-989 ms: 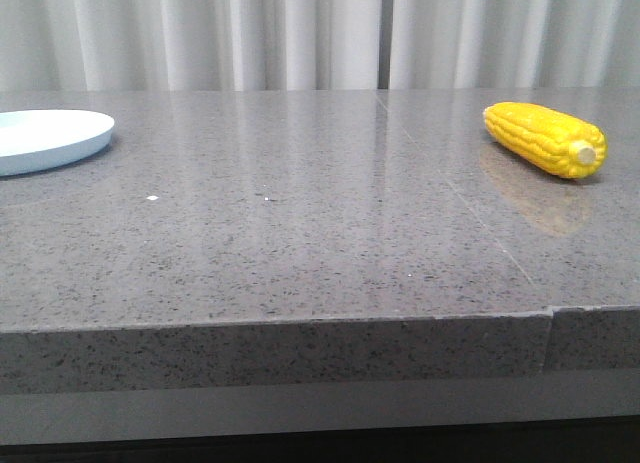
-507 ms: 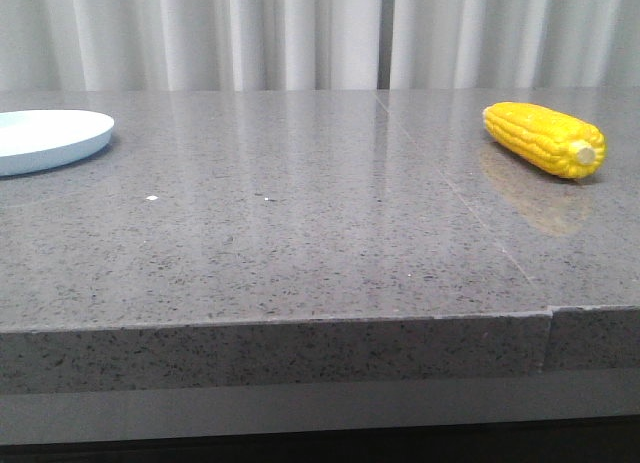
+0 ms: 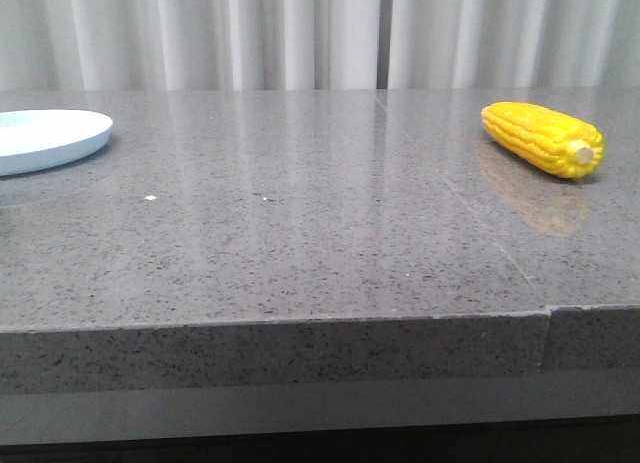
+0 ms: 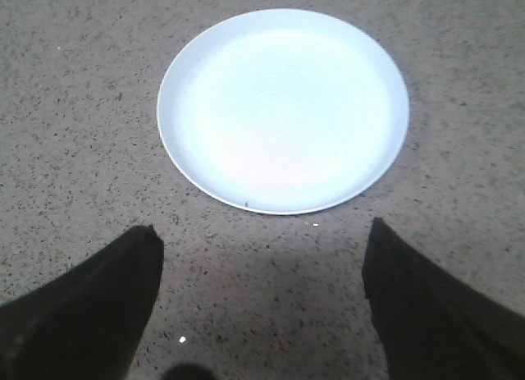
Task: Place corn on plate with both arms
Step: 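Lower the left gripper down to the rim of the white plate, then push the white plate with the left gripper toward the table center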
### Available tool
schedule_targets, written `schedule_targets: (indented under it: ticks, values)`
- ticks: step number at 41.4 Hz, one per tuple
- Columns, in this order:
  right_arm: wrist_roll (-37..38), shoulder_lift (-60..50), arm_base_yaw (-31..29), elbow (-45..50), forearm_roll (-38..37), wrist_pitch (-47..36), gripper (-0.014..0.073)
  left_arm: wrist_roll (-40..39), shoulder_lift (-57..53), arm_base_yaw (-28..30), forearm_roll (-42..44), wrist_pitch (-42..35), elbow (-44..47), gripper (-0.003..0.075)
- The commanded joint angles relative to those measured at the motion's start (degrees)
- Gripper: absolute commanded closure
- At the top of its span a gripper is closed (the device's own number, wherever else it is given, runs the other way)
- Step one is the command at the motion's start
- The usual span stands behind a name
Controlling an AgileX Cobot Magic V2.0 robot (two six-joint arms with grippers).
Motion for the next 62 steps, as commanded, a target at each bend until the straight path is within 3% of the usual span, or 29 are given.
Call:
schedule_targets:
  ticks: [1, 11, 35, 47, 53, 62]
  values:
    - [-0.46, 0.71, -0.18, -1.94, -0.72, -3.74, 0.0095, 3.81, 4.55, 3.0, -4.86, -2.15, -5.01, 0.022]
    - [-0.46, 0.71, -0.18, -1.94, -0.72, -3.74, 0.0095, 11.84, 17.44, 10.58, -17.55, -1.97, -12.87, 0.022]
    - [-0.46, 0.71, -0.18, -1.94, -0.72, -3.74, 0.0095, 11.84, 35.47, 11.3, -19.41, -3.37, -23.91, 0.0221]
    - [-0.46, 0.71, -0.18, -1.94, -0.72, -3.74, 0.0095, 11.84, 38.59, 10.16, -19.56, -4.33, -24.96, 0.0287]
    - [-0.46, 0.71, -0.18, -1.94, -0.72, -3.74, 0.0095, 11.84, 38.62, 9.85, -19.45, -4.07, -24.96, 0.0381]
    - [-0.46, 0.71, -0.18, -1.94, -0.72, -3.74, 0.0095, 11.84, 38.62, 9.85, -19.34, -3.05, -24.96, 0.0651]
